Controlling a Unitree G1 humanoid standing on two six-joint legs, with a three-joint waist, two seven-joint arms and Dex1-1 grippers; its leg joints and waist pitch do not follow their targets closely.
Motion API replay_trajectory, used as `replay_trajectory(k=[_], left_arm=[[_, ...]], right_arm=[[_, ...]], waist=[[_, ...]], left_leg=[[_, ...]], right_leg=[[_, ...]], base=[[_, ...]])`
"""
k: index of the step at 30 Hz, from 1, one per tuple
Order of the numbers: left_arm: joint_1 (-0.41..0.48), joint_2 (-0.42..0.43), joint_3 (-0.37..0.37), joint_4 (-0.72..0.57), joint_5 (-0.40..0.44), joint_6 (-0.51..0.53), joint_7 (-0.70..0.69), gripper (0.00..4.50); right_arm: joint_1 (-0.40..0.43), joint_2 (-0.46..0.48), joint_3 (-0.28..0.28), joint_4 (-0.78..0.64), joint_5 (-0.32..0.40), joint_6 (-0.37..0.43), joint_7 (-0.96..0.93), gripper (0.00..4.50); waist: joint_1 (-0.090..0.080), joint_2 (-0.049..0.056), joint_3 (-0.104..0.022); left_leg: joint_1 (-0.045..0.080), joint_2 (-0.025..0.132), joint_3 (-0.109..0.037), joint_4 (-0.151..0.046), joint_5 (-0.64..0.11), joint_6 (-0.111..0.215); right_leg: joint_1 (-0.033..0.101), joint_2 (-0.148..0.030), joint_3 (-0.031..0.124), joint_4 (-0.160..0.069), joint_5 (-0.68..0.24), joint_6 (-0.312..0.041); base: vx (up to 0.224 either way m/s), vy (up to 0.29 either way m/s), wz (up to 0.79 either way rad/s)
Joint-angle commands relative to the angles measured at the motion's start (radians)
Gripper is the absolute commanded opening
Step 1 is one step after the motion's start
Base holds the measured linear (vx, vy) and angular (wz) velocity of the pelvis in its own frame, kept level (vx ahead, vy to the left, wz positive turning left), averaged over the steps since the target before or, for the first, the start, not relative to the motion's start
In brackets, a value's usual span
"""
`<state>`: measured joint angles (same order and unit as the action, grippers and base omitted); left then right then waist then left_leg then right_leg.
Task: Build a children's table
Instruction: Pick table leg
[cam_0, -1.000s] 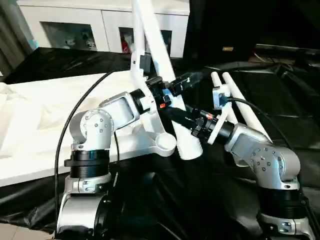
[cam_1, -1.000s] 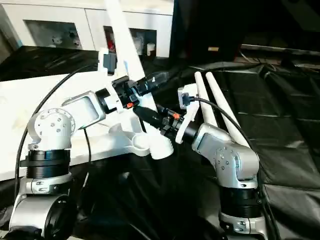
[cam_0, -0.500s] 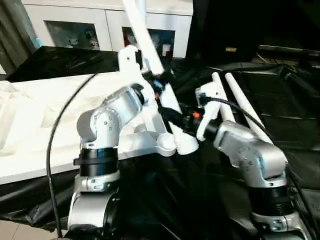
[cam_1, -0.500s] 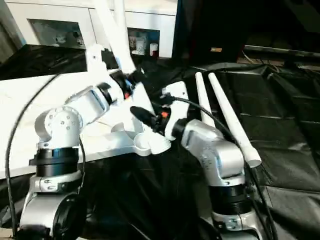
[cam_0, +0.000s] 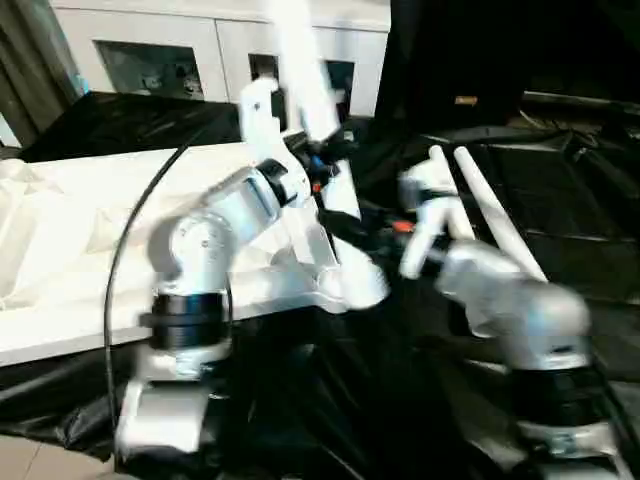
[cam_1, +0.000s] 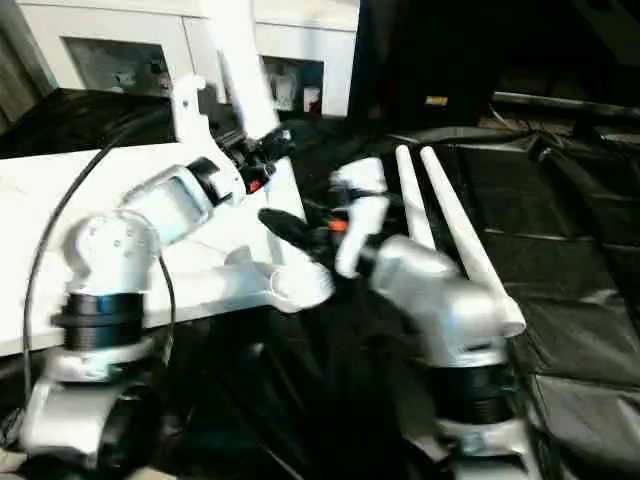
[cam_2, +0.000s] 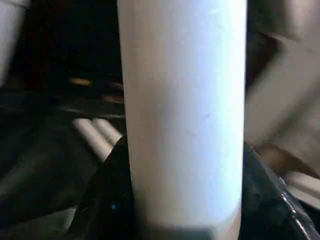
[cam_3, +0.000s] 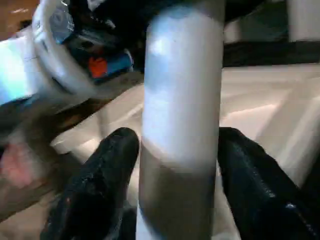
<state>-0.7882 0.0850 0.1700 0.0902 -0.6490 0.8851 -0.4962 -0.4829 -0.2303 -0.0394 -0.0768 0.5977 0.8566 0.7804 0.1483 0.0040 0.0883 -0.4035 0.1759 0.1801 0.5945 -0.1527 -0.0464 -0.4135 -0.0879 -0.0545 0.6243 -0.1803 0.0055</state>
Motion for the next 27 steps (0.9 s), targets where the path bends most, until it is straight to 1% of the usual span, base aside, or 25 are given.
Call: replay_trajectory(k=[1,2,3,4,5,7,8,9,10,11,13,14,15,16,17,18,19,20,21,22,23,24,25,26,27], left_arm=[[-0.011,0.015,-0.018,-0.044,-0.069,0.014,-0.136,1.87],[-0.011,0.020,-0.013,-0.053,-0.100,0.028,-0.173,1.86],[-0.011,0.020,-0.013,-0.053,-0.100,0.028,-0.173,1.85],[-0.011,0.023,-0.011,-0.058,-0.120,0.039,-0.194,1.85],[-0.009,0.028,-0.012,-0.063,-0.142,0.041,-0.231,1.85],[-0.009,0.036,-0.015,-0.070,-0.183,0.029,-0.306,1.84],[-0.010,0.035,-0.013,-0.069,-0.190,0.027,-0.311,1.84],[-0.013,0.032,-0.009,-0.069,-0.197,0.026,-0.312,1.84],[-0.020,0.019,0.002,-0.068,-0.217,0.027,-0.312,1.83],[-0.021,0.017,0.002,-0.070,-0.222,0.027,-0.317,1.83],[-0.019,0.017,0.001,-0.073,-0.224,0.021,-0.327,1.82],[-0.016,0.014,0.003,-0.075,-0.224,0.018,-0.323,1.82],[-0.013,0.012,0.003,-0.078,-0.223,0.008,-0.326,1.82],[-0.008,0.013,0.000,-0.082,-0.222,0.001,-0.331,1.82],[-0.005,0.019,-0.007,-0.083,-0.216,-0.002,-0.330,1.82],[-0.004,0.020,-0.010,-0.082,-0.210,-0.003,-0.324,1.82],[-0.004,0.015,-0.007,-0.078,-0.198,-0.006,-0.291,2.38],[-0.007,0.010,-0.004,-0.069,-0.181,-0.008,-0.255,2.52],[-0.009,0.006,-0.001,-0.062,-0.167,-0.010,-0.222,2.52],[-0.007,0.006,-0.021,-0.053,-0.103,-0.035,-0.165,2.52],[-0.003,0.011,-0.046,-0.051,-0.047,-0.053,-0.123,2.58],[-0.002,0.012,-0.053,-0.051,-0.031,-0.058,-0.112,2.72],[0.002,0.016,-0.070,-0.050,0.004,-0.068,-0.084,2.87],[0.002,0.016,-0.070,-0.050,0.004,-0.068,-0.084,2.87],[0.009,-0.009,-0.083,-0.024,0.082,-0.061,0.057,2.87]], right_arm=[[0.009,-0.025,-0.002,-0.026,0.075,0.078,0.085,2.99],[0.011,-0.035,0.004,-0.020,0.083,0.094,0.094,2.99],[0.011,-0.035,0.004,-0.020,0.083,0.094,0.094,2.99],[0.012,-0.040,0.009,-0.015,0.086,0.103,0.097,2.99],[0.018,-0.059,0.029,-0.016,0.087,0.112,0.117,2.99],[0.026,-0.095,0.076,-0.016,0.074,0.123,0.146,2.99],[0.027,-0.098,0.083,-0.015,0.071,0.122,0.146,2.99],[0.025,-0.098,0.085,-0.012,0.070,0.123,0.144,2.83],[0.020,-0.090,0.081,-0.005,0.080,0.134,0.137,2.66],[0.017,-0.087,0.079,-0.001,0.082,0.134,0.135,2.66],[0.010,-0.080,0.078,0.007,0.079,0.128,0.130,2.45],[0.008,-0.076,0.081,0.010,0.071,0.120,0.126,2.36],[0.006,-0.073,0.084,0.013,0.067,0.114,0.123,2.28],[0.004,-0.074,0.088,0.014,0.065,0.106,0.120,2.22],[0.001,-0.073,0.092,0.014,0.062,0.095,0.113,2.16],[-0.002,-0.072,0.093,0.016,0.059,0.089,0.107,2.16],[-0.007,-0.063,0.094,0.021,0.049,0.079,0.088,2.09],[-0.011,-0.056,0.095,0.023,0.039,0.069,0.072,2.06],[-0.014,-0.050,0.096,0.024,0.030,0.060,0.058,2.04],[-0.019,-0.037,0.095,0.024,0.012,0.046,0.026,2.02],[-0.022,-0.029,0.093,0.023,-0.002,0.036,0.002,2.00],[-0.022,-0.027,0.092,0.023,-0.005,0.033,-0.004,1.98],[-0.024,-0.023,0.091,0.023,-0.014,0.026,-0.017,1.96],[-0.024,-0.023,0.091,0.023,-0.014,0.026,-0.017,1.96],[-0.030,0.012,0.067,0.036,-0.034,-0.012,-0.081,1.96]], waist=[[0.005,-0.003,-0.097],[0.007,-0.001,-0.098],[0.006,-0.001,-0.097],[0.007,-0.001,-0.098],[0.005,-0.002,-0.097],[0.006,-0.001,-0.095],[0.006,-0.002,-0.094],[0.006,-0.002,-0.094],[0.005,-0.007,-0.093],[0.007,-0.007,-0.095],[0.008,-0.004,-0.095],[0.007,-0.004,-0.094],[0.009,-0.001,-0.094],[0.010,-0.005,-0.095],[0.012,-0.004,-0.095],[0.013,-0.006,-0.095],[0.014,-0.004,-0.096],[0.014,-0.003,-0.097],[0.014,-0.001,-0.096],[0.015,-0.002,-0.095],[0.015,0.000,-0.095],[0.016,0.000,-0.096],[0.018,-0.001,-0.097],[0.021,-0.001,-0.098],[0.022,0.004,-0.099]], left_leg=[[0.024,0.038,-0.016,-0.059,-0.147,0.019],[0.024,0.040,-0.016,-0.058,-0.145,0.019],[0.024,0.040,-0.016,-0.057,-0.145,0.018],[0.022,0.042,-0.017,-0.057,-0.146,0.014],[0.023,0.038,-0.015,-0.057,-0.158,0.011],[0.027,0.040,-0.015,-0.059,-0.182,0.000],[0.026,0.041,-0.015,-0.060,-0.185,-0.002],[0.026,0.042,-0.016,-0.061,-0.189,-0.010],[0.026,0.042,-0.016,-0.062,-0.200,-0.014],[0.026,0.042,-0.017,-0.061,-0.207,-0.017],[0.028,0.043,-0.018,-0.062,-0.213,-0.022],[0.027,0.043,-0.018,-0.063,-0.215,-0.024],[0.029,0.043,-0.018,-0.063,-0.222,-0.029],[0.029,0.044,-0.019,-0.064,-0.224,-0.032],[0.028,0.044,-0.020,-0.064,-0.221,-0.034],[0.028,0.044,-0.020,-0.065,-0.221,-0.035],[0.027,0.044,-0.021,-0.065,-0.215,-0.036],[0.027,0.045,-0.021,-0.064,-0.213,-0.037],[0.026,0.045,-0.022,-0.064,-0.214,-0.042],[0.026,0.044,-0.022,-0.064,-0.215,-0.044],[0.027,0.047,-0.024,-0.067,-0.219,-0.048],[0.028,0.047,-0.025,-0.067,-0.221,-0.050],[0.030,0.045,-0.023,-0.066,-0.217,-0.050],[0.029,0.045,-0.024,-0.066,-0.212,-0.049],[0.026,0.045,-0.026,-0.067,-0.202,-0.055]], right_leg=[[0.060,-0.055,0.036,-0.066,-0.113,-0.212],[0.059,-0.056,0.036,-0.064,-0.104,-0.225],[0.058,-0.056,0.036,-0.063,-0.102,-0.230],[0.059,-0.058,0.035,-0.060,-0.096,-0.240],[0.059,-0.056,0.035,-0.063,-0.115,-0.239],[0.058,-0.058,0.036,-0.070,-0.168,-0.223],[0.059,-0.058,0.037,-0.070,-0.177,-0.218],[0.058,-0.059,0.037,-0.070,-0.189,-0.210],[0.058,-0.060,0.037,-0.072,-0.208,-0.206],[0.058,-0.063,0.037,-0.074,-0.231,-0.200],[0.055,-0.062,0.037,-0.076,-0.251,-0.188],[0.055,-0.062,0.036,-0.077,-0.256,-0.185],[0.053,-0.062,0.036,-0.078,-0.263,-0.180],[0.054,-0.062,0.035,-0.078,-0.261,-0.177],[0.054,-0.063,0.035,-0.077,-0.261,-0.174],[0.055,-0.064,0.034,-0.077,-0.262,-0.171],[0.055,-0.064,0.034,-0.075,-0.255,-0.170],[0.054,-0.063,0.034,-0.074,-0.247,-0.170],[0.052,-0.063,0.034,-0.073,-0.237,-0.173],[0.052,-0.064,0.033,-0.073,-0.233,-0.179],[0.052,-0.063,0.034,-0.075,-0.234,-0.169],[0.052,-0.062,0.034,-0.076,-0.236,-0.160],[0.053,-0.062,0.034,-0.075,-0.235,-0.148],[0.054,-0.063,0.034,-0.075,-0.230,-0.144],[0.056,-0.061,0.033,-0.071,-0.215,-0.139]], base=[[0.000,0.000,0.00],[0.000,0.000,0.00],[0.000,0.000,0.00],[0.000,0.000,0.00],[0.000,0.000,0.00],[0.000,0.000,0.00],[0.000,0.000,0.00],[0.000,0.000,0.00],[0.000,0.000,0.00],[0.000,0.000,0.00],[0.000,0.000,0.00],[0.000,0.000,0.00],[0.000,0.000,0.00],[0.000,0.000,0.00],[0.000,0.000,0.00],[0.000,0.000,0.00],[0.000,0.000,0.00],[0.000,0.000,0.00],[0.000,0.000,0.00],[0.000,0.000,0.00],[0.000,0.000,0.00],[0.000,0.000,0.00],[0.000,0.000,0.00],[0.000,0.000,0.00],[0.000,0.000,0.00]])
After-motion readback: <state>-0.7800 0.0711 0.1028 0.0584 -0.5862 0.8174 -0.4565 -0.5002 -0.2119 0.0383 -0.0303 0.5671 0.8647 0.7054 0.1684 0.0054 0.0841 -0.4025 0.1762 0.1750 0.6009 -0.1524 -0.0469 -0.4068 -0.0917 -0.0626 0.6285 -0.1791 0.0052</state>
